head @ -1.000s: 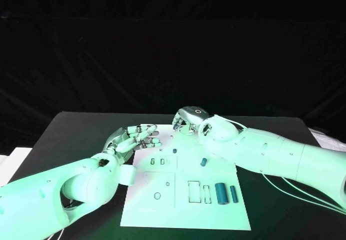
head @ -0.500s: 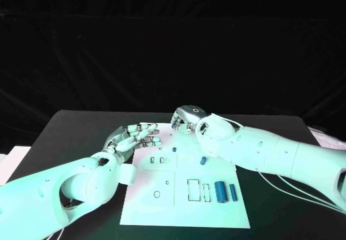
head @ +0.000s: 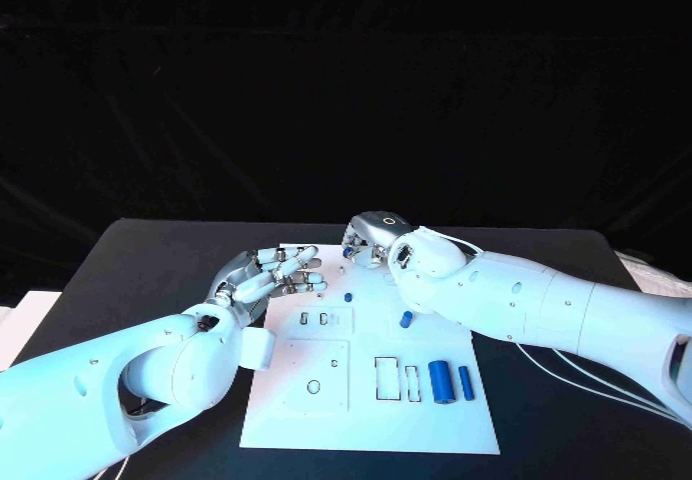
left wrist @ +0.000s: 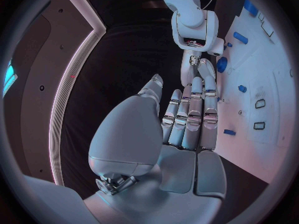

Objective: Assemble the parts on the task board

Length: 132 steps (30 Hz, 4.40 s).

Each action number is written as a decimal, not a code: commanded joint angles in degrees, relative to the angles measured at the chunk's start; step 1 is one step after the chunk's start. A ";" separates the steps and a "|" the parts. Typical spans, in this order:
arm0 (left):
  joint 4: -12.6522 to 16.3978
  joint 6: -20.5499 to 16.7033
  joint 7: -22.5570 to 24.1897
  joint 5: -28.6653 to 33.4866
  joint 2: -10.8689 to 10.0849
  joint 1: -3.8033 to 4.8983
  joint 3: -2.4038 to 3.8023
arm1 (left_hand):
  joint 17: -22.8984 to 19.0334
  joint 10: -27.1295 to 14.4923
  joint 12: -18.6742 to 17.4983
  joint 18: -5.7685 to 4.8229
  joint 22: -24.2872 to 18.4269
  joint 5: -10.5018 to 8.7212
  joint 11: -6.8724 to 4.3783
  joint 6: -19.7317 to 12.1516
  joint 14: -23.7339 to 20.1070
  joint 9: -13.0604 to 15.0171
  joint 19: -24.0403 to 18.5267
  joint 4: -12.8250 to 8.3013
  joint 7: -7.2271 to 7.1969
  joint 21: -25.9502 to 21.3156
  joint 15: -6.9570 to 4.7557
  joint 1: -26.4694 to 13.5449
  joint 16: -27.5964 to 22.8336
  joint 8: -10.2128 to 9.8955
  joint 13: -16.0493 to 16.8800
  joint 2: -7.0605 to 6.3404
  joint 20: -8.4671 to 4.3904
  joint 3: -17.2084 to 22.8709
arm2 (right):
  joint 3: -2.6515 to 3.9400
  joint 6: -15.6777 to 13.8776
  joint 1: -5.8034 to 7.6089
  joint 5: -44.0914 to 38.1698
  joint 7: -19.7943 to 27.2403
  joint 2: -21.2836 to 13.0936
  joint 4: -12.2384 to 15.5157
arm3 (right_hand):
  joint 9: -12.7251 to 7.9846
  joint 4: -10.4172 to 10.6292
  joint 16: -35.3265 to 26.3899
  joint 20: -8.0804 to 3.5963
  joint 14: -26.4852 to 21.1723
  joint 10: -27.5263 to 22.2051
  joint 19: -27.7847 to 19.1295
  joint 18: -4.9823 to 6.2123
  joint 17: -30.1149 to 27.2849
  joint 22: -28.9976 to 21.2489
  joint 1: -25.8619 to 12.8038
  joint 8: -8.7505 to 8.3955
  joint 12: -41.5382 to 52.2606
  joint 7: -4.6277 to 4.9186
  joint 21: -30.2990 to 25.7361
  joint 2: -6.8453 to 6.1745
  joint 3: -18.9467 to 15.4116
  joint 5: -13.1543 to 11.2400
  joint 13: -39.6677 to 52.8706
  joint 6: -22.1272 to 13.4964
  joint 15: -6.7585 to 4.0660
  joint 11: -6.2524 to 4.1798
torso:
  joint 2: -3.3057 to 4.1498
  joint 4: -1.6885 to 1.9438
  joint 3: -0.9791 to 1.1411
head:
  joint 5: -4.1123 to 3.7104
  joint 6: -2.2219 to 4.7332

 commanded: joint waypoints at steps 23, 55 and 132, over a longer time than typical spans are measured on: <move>-0.20 0.35 -0.48 -0.06 -0.30 0.14 0.05 | 0.16 -0.20 -0.42 0.50 0.08 -0.23 0.16 -0.20 0.34 -0.03 0.44 -0.50 0.32 0.17 -0.06 0.17 -0.28 -0.41 -0.01 0.74 -0.07 0.00 | 0.08 -2.04 0.00 3.66 2.40 -2.56 2.87 | -0.65 2.40 -5.61 2.39 -0.97 -10.90 -4.36 0.53 -8.26 -7.21 -0.36 -0.11 0.51 2.57 -4.26 -3.59 -0.23 0.75 -0.19 -8.88 2.02 1.99 | 0.06 -0.03 0.07 | 0.03 0.43; -2.48 1.14 0.70 -0.26 -0.74 0.11 0.04 | 0.66 -0.32 -0.70 0.48 0.11 -0.18 0.15 -0.31 0.25 -0.02 0.44 -1.52 0.28 0.09 -0.08 1.12 -0.58 -0.67 -0.01 1.29 -0.14 0.66 | 1.24 9.00 1.26 16.72 -2.29 -18.14 10.94 | -0.61 10.11 10.63 -0.75 2.83 7.67 4.08 -2.54 14.77 8.66 -0.57 0.01 56.71 -0.02 4.80 -6.38 -15.53 9.87 57.03 -9.19 -1.24 -2.43 | -0.55 -1.62 0.49 | -0.64 1.49; -3.00 1.64 0.08 -0.01 -0.70 0.11 0.03 | 0.96 -0.25 -0.74 0.47 0.15 -0.21 0.13 -0.25 0.36 0.00 0.48 -1.71 0.25 0.07 -0.10 0.94 -0.66 -0.73 0.01 1.36 -0.16 0.73 | 1.13 9.79 0.06 11.38 -4.80 -14.55 8.68 | 0.02 13.43 13.90 -0.87 3.51 8.98 5.48 -3.16 20.94 11.98 -1.16 1.80 62.62 -0.96 6.50 -3.03 -17.20 10.49 65.45 -4.70 -1.57 -3.02 | -0.57 -1.43 0.45 | -0.14 0.32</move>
